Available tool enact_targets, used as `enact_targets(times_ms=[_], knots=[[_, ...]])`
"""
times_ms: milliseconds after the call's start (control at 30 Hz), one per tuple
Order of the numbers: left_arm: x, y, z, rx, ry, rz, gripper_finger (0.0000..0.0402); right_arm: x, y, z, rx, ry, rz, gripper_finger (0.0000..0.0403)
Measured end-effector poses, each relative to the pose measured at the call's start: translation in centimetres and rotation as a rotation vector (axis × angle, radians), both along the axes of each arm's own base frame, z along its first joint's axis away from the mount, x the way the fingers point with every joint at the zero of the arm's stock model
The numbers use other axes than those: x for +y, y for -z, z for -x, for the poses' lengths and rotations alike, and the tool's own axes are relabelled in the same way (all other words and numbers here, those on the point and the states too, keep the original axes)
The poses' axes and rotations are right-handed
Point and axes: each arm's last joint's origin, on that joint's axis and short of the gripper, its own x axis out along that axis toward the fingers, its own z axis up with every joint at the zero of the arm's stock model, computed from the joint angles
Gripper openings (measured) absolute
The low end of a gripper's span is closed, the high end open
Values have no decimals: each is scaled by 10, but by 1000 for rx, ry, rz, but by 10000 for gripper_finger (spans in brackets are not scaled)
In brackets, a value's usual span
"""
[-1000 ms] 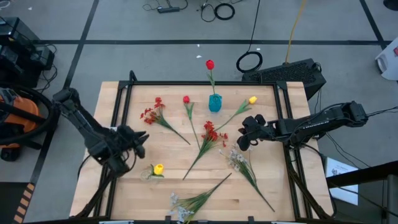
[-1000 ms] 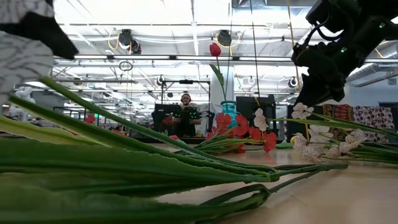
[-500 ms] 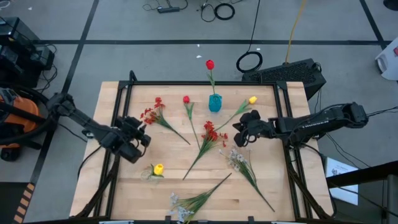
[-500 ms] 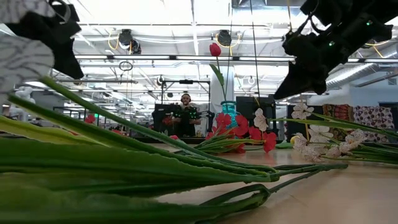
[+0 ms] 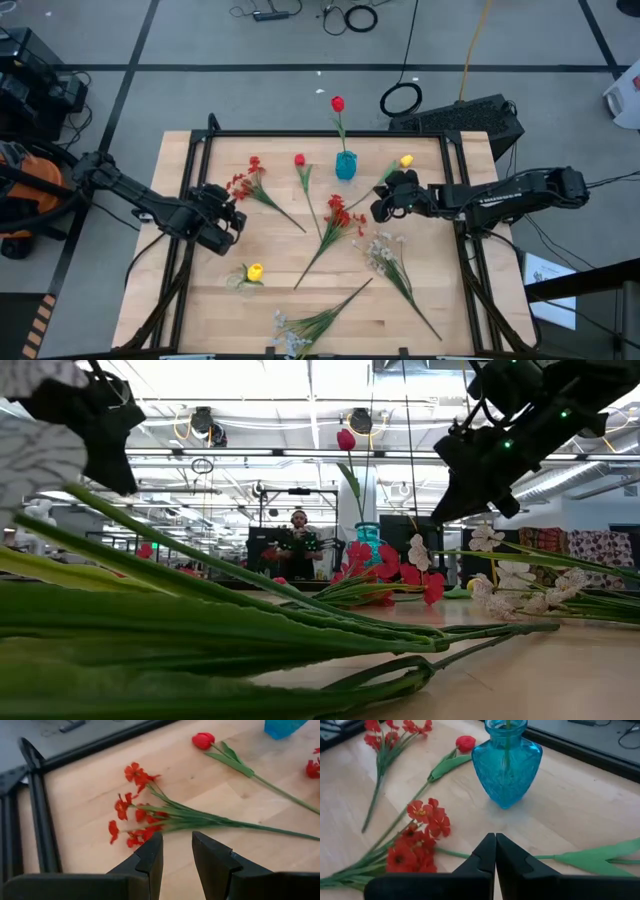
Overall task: Sort flowers into vase by color
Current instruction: Put the bottom orange flowers into the blue vase
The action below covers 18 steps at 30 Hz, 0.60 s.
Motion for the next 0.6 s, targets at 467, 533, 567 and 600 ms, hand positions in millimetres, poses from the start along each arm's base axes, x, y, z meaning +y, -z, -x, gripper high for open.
enact_targets(times_ms=[467, 533, 567, 600], knots=[[-6, 6, -11, -19, 7, 20, 112, 39, -39, -61, 147, 12, -79, 1], [-6, 6, -11, -9, 17, 15, 112, 45, -37, -77, 187, 45, -109, 0], [-6, 6, -11, -1, 29, 10, 112, 47, -35, -83, 213, 62, -120, 0], [-6, 6, -12, 8, 42, 6, 112, 50, -32, -89, 238, 77, -127, 0]])
